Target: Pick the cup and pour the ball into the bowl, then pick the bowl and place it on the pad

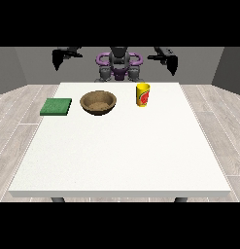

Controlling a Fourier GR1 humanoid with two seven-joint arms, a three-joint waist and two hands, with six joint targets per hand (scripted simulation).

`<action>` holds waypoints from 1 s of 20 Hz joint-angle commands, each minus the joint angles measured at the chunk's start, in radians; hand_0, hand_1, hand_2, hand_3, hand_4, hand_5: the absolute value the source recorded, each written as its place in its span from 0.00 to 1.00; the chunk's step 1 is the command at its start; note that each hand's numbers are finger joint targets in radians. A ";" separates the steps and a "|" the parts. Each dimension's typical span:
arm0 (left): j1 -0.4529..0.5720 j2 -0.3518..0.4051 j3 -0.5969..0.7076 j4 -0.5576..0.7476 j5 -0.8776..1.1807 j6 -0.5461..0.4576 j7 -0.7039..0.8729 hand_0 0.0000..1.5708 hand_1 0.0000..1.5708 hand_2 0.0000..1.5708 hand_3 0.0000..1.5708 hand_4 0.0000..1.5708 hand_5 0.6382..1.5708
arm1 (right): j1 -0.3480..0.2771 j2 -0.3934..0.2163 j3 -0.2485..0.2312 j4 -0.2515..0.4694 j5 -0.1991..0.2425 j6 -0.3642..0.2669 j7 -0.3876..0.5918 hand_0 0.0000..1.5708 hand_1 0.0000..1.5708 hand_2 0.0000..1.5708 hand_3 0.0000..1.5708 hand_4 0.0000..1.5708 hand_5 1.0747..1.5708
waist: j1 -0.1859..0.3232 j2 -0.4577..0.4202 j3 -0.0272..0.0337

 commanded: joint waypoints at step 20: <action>-0.265 -0.098 -0.019 0.764 -0.164 0.180 -0.580 0.00 0.00 0.00 0.00 0.00 0.95 | -0.088 -0.026 -0.036 0.236 0.036 0.073 -0.194 0.00 0.00 0.00 0.00 0.00 1.00 | -0.035 0.106 0.0001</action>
